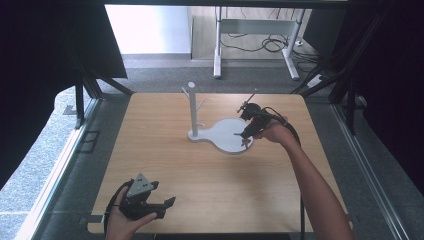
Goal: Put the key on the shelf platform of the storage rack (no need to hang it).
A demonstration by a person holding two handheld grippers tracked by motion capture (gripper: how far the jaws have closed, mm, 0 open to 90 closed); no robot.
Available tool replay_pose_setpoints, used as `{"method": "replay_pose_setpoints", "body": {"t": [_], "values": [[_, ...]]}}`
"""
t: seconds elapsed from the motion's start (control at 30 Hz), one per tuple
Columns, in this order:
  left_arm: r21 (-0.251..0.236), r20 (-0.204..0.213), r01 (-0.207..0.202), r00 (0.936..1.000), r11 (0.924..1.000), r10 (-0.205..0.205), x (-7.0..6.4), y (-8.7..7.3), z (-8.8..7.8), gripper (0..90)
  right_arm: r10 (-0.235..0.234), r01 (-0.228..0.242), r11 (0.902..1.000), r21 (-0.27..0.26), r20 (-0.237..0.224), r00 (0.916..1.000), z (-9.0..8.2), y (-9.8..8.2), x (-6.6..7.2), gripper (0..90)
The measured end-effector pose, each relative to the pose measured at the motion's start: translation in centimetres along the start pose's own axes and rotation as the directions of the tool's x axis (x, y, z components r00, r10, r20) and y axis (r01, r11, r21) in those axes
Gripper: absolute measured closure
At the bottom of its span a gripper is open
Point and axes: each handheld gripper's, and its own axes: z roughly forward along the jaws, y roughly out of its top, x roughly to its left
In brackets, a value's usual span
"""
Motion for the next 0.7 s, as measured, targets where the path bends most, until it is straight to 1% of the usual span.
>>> {"method": "replay_pose_setpoints", "body": {"t": [0.13, 0.27, 0.43, 0.47, 0.57, 0.63, 0.67, 0.7], "values": [[0.001, -0.001, -0.001, 1.0000, 1.0000, 0.001, 0.1, 0.0, 0.0, 23.1, -0.004, 0.004, 1.0000, 0.002, 0.000, 1.0000, 0.1, 0.4, -0.2, 66.6], [0.003, -0.006, 0.001, 1.0000, 1.0000, -0.001, 0.1, -0.1, 0.0, 23.1, 0.004, -0.004, 1.0000, 0.006, -0.001, 1.0000, 0.3, 0.8, -0.4, 66.6], [0.000, -0.006, 0.006, 1.0000, 1.0000, -0.006, 0.2, -0.1, -0.1, 23.1, 0.003, -0.003, 1.0000, 0.003, -0.006, 1.0000, 0.9, 1.4, -0.7, 66.6], [0.002, -0.006, 0.005, 1.0000, 1.0000, -0.005, 0.3, -0.1, -0.1, 23.1, 0.014, -0.014, 0.9999, 0.003, -0.009, 0.9999, 1.0, 1.5, -0.7, 66.6], [-0.001, -0.006, 0.008, 0.9999, 1.0000, -0.008, 0.4, -0.2, -0.1, 23.1, 0.009, -0.009, 0.9999, 0.009, -0.011, 0.9999, 1.5, 1.8, -1.0, 66.6], [-0.002, -0.007, 0.010, 0.9999, 0.9999, -0.010, 0.5, -0.2, -0.2, 23.1, 0.021, -0.021, 0.9997, 0.014, -0.014, 0.9997, 1.8, 2.1, -1.1, 66.5], [-0.002, -0.008, 0.012, 0.9999, 0.9999, -0.012, 0.5, -0.2, -0.2, 23.1, 0.014, -0.013, 0.9998, 0.013, -0.016, 0.9998, 2.0, 2.2, -1.2, 66.5], [-0.003, -0.008, 0.013, 0.9999, 0.9999, -0.013, 0.5, -0.2, -0.3, 23.1, 0.020, -0.020, 0.9996, 0.017, -0.016, 0.9997, 2.1, 2.5, -1.2, 66.6]]}}
